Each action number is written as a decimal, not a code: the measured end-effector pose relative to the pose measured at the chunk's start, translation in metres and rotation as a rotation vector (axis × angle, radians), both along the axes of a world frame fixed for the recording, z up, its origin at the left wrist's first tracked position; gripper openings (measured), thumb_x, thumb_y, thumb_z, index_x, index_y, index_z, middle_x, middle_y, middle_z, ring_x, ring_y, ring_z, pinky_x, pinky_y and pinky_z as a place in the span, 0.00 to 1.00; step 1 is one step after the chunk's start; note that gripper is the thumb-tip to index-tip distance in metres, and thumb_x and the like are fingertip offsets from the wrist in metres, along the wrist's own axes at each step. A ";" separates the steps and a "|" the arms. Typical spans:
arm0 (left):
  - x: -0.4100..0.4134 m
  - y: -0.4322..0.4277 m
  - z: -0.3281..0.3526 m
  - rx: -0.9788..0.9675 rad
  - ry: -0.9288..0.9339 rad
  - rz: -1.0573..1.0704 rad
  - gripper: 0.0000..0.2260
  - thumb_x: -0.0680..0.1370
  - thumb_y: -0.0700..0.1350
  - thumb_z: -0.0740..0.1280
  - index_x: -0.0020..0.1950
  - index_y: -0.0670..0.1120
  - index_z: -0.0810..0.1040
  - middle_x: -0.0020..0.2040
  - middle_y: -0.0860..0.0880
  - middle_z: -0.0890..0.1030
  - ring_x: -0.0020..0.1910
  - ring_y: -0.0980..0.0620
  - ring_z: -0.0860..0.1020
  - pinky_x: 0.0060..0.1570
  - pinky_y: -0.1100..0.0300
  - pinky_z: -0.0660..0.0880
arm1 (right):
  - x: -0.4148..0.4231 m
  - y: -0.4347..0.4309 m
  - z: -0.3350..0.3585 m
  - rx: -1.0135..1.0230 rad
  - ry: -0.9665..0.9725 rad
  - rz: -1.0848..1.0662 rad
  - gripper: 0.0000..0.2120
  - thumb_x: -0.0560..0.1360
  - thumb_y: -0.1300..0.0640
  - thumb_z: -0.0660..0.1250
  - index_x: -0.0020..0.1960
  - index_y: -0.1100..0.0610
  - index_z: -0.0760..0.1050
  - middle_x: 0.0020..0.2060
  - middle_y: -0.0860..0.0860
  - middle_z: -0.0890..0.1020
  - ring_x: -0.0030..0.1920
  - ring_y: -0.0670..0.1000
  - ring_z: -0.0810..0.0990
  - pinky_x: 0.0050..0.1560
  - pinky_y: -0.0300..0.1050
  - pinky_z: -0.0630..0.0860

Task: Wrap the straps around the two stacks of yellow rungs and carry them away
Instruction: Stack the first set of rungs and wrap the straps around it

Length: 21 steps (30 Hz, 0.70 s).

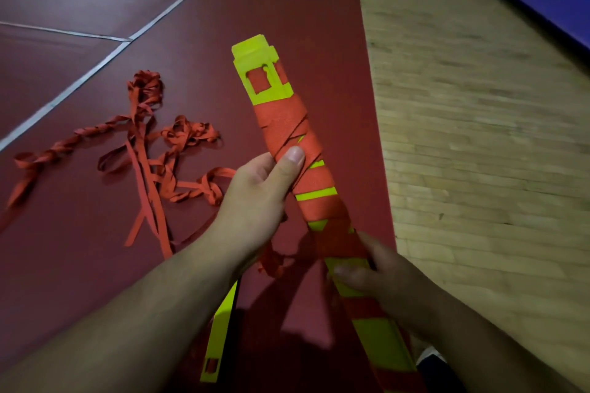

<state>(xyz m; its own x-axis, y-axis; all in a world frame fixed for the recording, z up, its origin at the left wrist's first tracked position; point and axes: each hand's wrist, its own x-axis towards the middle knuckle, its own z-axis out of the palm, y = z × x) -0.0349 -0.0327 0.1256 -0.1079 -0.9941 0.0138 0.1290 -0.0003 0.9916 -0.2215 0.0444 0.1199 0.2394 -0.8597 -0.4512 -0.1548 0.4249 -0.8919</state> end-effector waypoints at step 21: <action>0.024 -0.010 -0.002 -0.103 0.093 -0.407 0.30 0.66 0.71 0.71 0.58 0.50 0.82 0.49 0.38 0.82 0.25 0.59 0.68 0.26 0.69 0.66 | -0.009 -0.002 -0.006 0.069 -0.326 0.189 0.38 0.51 0.58 0.75 0.61 0.66 0.74 0.34 0.64 0.73 0.27 0.55 0.74 0.30 0.42 0.70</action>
<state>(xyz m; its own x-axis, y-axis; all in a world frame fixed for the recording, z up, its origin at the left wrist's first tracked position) -0.0106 -0.0426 0.1233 -0.4843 -0.8638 0.1388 0.2278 0.0286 0.9733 -0.2308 0.0429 0.1142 0.5313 -0.7568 -0.3806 0.0505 0.4768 -0.8776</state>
